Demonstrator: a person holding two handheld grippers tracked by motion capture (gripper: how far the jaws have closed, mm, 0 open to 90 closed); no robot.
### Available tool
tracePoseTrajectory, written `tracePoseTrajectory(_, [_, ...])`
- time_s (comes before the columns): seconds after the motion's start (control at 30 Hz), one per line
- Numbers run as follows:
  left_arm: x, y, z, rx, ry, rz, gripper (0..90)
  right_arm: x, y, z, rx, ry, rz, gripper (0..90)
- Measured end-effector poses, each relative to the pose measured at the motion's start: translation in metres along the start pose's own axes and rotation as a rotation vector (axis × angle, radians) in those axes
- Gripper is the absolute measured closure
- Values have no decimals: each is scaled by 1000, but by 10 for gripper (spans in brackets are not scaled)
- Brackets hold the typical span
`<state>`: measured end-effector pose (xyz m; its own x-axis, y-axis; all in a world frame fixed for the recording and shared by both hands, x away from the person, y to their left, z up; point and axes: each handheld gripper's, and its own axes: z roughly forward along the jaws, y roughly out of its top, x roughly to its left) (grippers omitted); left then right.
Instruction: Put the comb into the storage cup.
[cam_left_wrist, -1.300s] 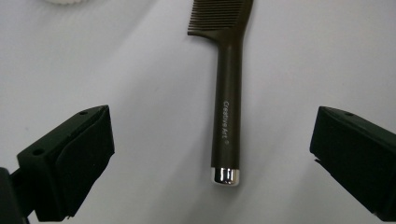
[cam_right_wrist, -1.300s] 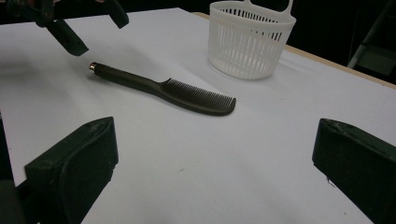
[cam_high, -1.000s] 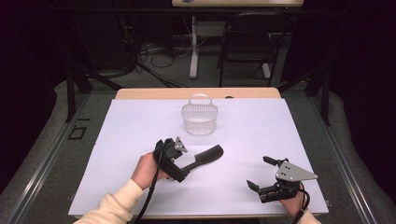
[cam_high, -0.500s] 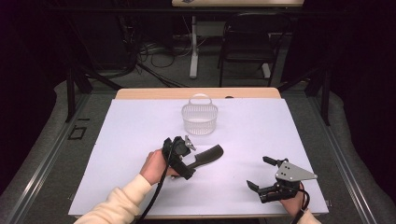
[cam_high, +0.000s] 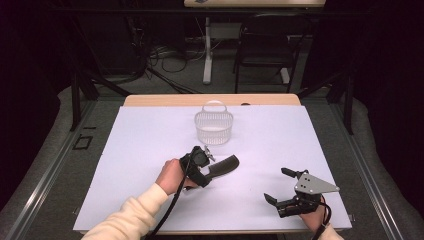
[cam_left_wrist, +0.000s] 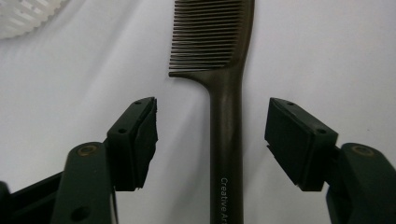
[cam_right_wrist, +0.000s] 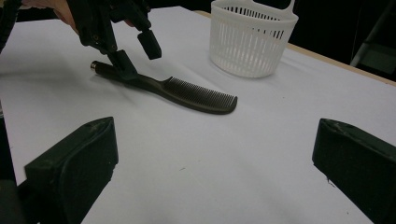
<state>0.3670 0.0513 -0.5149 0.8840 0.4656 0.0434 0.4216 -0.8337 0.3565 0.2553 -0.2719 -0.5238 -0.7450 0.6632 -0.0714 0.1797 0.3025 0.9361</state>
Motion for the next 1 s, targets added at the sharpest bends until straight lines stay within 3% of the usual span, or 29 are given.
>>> tracePoseTrajectory(0.4, [4, 6, 13, 72, -79, -4, 625, 0, 0, 0, 3, 1, 7, 0])
tracePoseTrajectory(0.8, [8, 9, 17, 100, -104, -29, 698, 0, 0, 0, 11, 1, 4, 0])
tracePoseTrajectory(1.0, [7, 13, 17, 123, -91, -36, 718, 1, 0, 0, 15, 2, 8, 0])
